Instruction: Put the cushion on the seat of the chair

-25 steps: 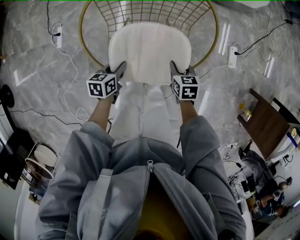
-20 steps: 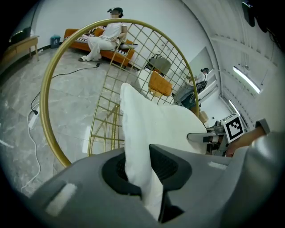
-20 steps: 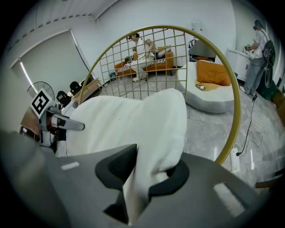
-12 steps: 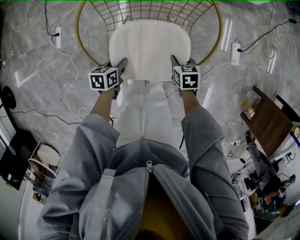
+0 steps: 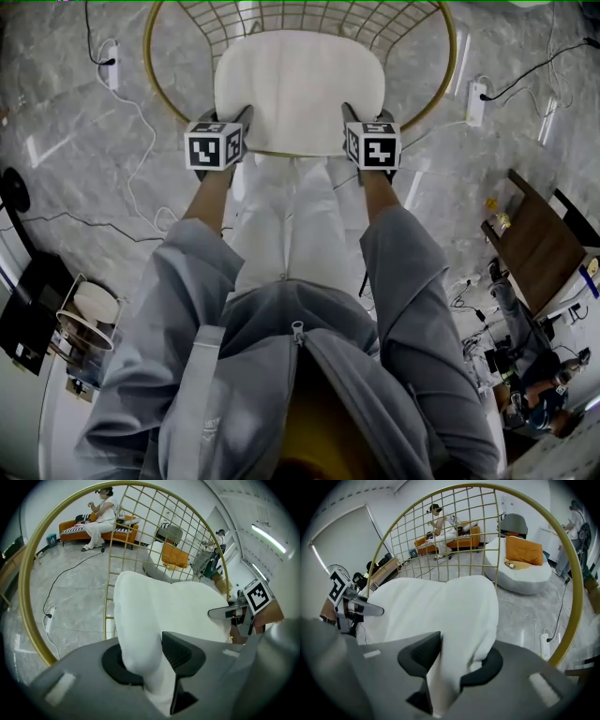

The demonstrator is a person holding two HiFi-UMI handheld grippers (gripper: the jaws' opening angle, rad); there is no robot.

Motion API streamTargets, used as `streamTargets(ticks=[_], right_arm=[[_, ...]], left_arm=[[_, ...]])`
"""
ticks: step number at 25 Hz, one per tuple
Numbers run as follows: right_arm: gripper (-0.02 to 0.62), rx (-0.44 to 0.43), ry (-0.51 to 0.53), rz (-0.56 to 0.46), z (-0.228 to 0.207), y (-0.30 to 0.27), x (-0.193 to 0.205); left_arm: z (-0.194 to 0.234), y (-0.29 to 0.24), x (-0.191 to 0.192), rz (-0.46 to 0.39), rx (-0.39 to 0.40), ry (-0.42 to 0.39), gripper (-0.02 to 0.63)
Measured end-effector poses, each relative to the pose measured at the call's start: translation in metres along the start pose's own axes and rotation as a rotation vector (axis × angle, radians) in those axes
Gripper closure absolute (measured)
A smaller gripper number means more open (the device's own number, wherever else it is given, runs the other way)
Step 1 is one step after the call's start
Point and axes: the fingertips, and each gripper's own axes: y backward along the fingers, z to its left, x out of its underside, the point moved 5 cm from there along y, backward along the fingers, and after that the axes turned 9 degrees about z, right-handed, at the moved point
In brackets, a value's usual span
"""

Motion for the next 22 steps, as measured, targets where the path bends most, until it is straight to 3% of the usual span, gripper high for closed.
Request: streamTargets(ticks=[2, 3, 5, 6, 7, 8, 9, 17, 18, 22], right_arm=[[0.437, 0.034, 0.004, 0.001, -0.004, -0.001, 0.0], [0.421, 0.061, 0.005, 0.005, -0.008, -0.001, 0.0], [0.342, 0.132, -0.008, 0.019, -0.015, -0.001, 0.0], [0.28, 0.171, -0.019, 0.026, -0.018, 0.001, 0.0], [0.164, 0.206, -0.026, 0.029, -0.02, 0.003, -0.002], [0.109, 0.233, -0.026, 0.026, -0.022, 0.006, -0.003], [0.109, 0.251, -0.019, 0.02, -0.023, 0.009, -0.005], [0.125, 0.261, -0.045, -0.051, -0.01, 0.059, -0.014], [0.163, 0.257, -0.049, -0.071, -0.006, 0.068, -0.021], [0.344, 0.231, -0.066, -0.103, 0.026, 0.115, -0.031]], left_arm=[[0.001, -0.003, 0.001, 0.024, -0.025, -0.02, 0.418], [0.002, -0.004, 0.002, 0.038, -0.041, -0.033, 0.343], [0.006, -0.003, 0.004, 0.047, -0.084, -0.044, 0.271], [0.009, -0.001, 0.005, 0.039, -0.109, -0.039, 0.218], [0.012, 0.002, 0.004, 0.027, -0.129, -0.033, 0.197], [0.014, 0.005, 0.003, 0.012, -0.144, -0.028, 0.18], [0.015, 0.009, 0.002, -0.005, -0.155, -0.025, 0.138], [0.013, 0.065, -0.026, -0.174, -0.177, -0.001, 0.144], [0.011, 0.076, -0.036, -0.205, -0.176, -0.015, 0.164], [-0.004, 0.134, -0.055, -0.266, -0.179, -0.088, 0.355]])
